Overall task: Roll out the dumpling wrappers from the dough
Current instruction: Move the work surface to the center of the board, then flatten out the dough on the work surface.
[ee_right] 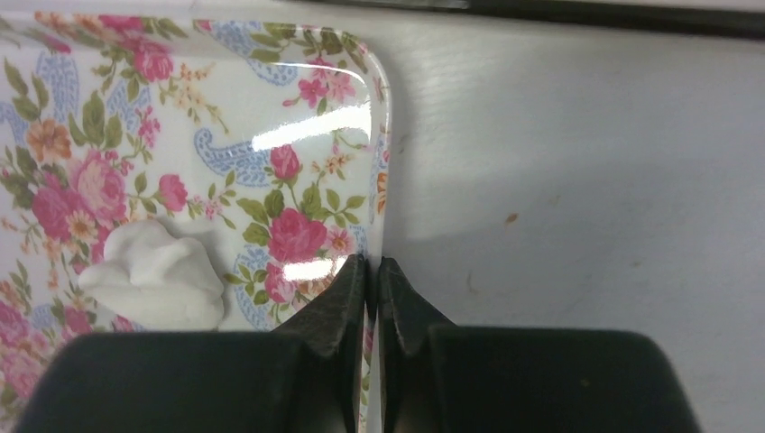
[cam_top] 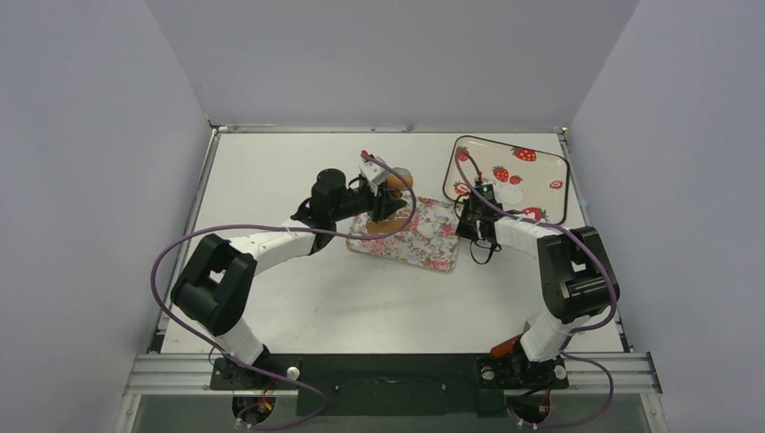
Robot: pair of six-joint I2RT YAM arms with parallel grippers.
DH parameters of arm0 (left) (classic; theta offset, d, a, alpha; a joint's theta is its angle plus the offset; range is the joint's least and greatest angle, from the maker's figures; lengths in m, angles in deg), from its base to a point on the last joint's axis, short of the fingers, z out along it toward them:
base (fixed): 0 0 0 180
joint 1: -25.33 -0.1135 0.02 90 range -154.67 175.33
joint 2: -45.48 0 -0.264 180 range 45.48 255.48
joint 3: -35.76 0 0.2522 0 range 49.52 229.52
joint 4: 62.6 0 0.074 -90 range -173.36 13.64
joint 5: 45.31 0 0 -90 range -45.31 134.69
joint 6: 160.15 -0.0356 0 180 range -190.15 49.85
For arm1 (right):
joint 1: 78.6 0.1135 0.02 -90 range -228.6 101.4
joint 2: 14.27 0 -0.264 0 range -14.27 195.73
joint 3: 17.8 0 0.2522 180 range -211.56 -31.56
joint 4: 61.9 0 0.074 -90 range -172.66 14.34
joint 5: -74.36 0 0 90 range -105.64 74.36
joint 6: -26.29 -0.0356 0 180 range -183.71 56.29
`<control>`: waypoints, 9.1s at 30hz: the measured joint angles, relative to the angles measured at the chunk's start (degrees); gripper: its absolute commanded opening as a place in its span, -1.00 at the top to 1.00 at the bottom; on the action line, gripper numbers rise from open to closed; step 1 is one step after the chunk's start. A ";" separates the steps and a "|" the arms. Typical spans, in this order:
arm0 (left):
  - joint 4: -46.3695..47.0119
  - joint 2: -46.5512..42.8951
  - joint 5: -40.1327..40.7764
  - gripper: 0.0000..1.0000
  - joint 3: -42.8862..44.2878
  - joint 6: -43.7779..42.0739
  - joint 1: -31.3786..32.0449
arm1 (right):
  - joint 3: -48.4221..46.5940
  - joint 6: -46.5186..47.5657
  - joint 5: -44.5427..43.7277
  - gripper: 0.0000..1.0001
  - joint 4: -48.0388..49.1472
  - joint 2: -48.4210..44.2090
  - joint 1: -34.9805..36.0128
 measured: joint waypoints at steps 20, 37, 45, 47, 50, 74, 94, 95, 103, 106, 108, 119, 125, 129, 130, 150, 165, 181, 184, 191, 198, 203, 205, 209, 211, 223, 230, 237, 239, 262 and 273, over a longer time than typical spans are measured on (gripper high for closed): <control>10.49 -0.81 19.39 1.00 -13.84 6.27 10.78 | 9.25 -6.19 3.02 1.00 3.63 -7.15 11.19; 18.43 3.78 23.58 1.00 -12.92 9.14 11.63 | 10.29 -7.08 3.96 1.00 4.11 -8.00 11.17; 20.41 6.29 24.24 1.00 -11.80 8.11 10.93 | 10.49 -6.47 4.70 1.00 4.42 -8.00 11.13; 20.96 7.17 24.50 1.00 -10.75 7.54 9.84 | 10.91 -6.43 4.81 1.00 4.90 -8.24 11.13; 21.97 7.26 24.44 1.00 -11.43 6.19 8.50 | 11.13 -6.43 5.01 1.00 5.07 -8.37 11.13; 20.06 6.64 19.10 1.00 -7.56 2.91 5.42 | 11.43 -5.01 5.84 1.00 3.69 -9.38 9.57; 19.21 8.48 22.49 1.00 -8.28 6.91 13.33 | 12.22 -5.40 7.72 1.00 5.07 -9.38 8.41; 19.45 8.59 22.64 1.00 -8.37 6.88 13.44 | 12.24 -5.40 7.78 1.00 5.11 -9.38 8.35; 22.23 8.81 24.00 1.00 -10.58 8.33 14.43 | 12.96 -5.38 9.60 1.00 5.90 -9.62 7.10; 23.45 8.81 24.72 1.00 -11.45 8.35 14.93 | 13.18 -5.35 10.43 1.00 5.90 -9.75 6.49; 23.54 8.92 24.85 1.00 -11.47 8.35 14.97 | 13.20 -5.20 10.80 1.00 5.86 -9.77 6.05; 25.62 9.64 24.76 1.00 -12.07 6.84 14.86 | 14.01 -5.05 11.08 1.00 5.66 -10.69 5.55; 25.79 9.77 23.58 1.00 -12.09 5.73 14.29 | 14.01 -5.05 11.17 1.00 5.68 -10.69 5.51; 27.06 9.81 23.30 1.00 -13.00 5.40 14.16 | 14.01 -5.03 11.21 1.00 5.68 -10.69 5.51; 27.56 9.81 23.30 1.00 -13.33 5.25 14.16 | 14.01 -5.03 11.21 1.00 5.68 -10.69 5.51; 30.12 11.41 21.40 1.00 -13.27 1.64 12.79 | 14.01 -4.96 11.69 1.00 5.64 -10.69 5.07; 30.53 12.26 21.79 1.00 -13.29 -2.03 11.89 | 14.01 -4.37 12.11 1.00 5.40 -10.69 4.28; 22.40 11.63 22.34 1.00 -8.92 -10.21 12.37 | 13.86 -3.23 12.04 1.00 5.38 -10.67 3.39; 16.13 9.92 21.05 1.00 -6.80 -10.10 11.13 | 13.77 -3.41 12.04 1.00 5.38 -10.67 3.28; 6.25 6.86 17.68 1.00 -4.57 -7.80 11.80 | 13.77 -4.74 11.82 1.00 5.92 -10.67 3.19; 5.77 6.56 16.04 1.00 -4.59 -7.43 14.78 | 13.77 -5.29 11.61 1.00 6.03 -10.67 3.13; 5.88 6.56 17.90 1.00 -4.57 -10.49 15.13 | 13.77 -5.60 11.61 1.00 6.40 -10.67 3.13; 5.90 6.56 19.02 1.00 -4.52 -12.44 14.69 | 13.77 -5.64 11.58 1.00 6.56 -10.67 3.13; 5.57 6.58 20.59 1.00 -4.37 -16.50 11.91 | 13.77 -5.66 11.58 1.00 6.75 -10.67 3.13; 5.33 6.58 21.31 1.00 -4.31 -18.23 10.75 | 13.77 -5.66 11.58 1.00 6.82 -10.67 3.13; 5.68 3.34 17.16 1.00 -2.97 -15.32 15.15 | 13.77 -5.92 11.61 1.00 7.34 -10.67 3.13; 8.39 6.12 15.10 1.00 -2.97 -11.63 15.32 | 13.77 -6.10 11.61 1.00 7.54 -10.67 3.13; 12.59 9.97 14.60 1.00 -2.93 -10.84 13.99 | 13.94 -6.10 11.61 1.00 7.58 -10.67 3.13; 12.81 10.10 14.25 1.00 -2.93 -10.58 13.79 | 14.12 -6.10 11.63 1.00 7.65 -10.67 3.13; 25.42 12.59 15.45 1.00 -8.81 -2.91 14.34 | 16.22 -6.32 12.15 1.00 8.83 -11.58 2.32; 28.52 13.46 17.03 1.00 -10.08 -0.09 16.46 | 16.26 -5.49 13.77 1.00 8.44 -11.63 1.14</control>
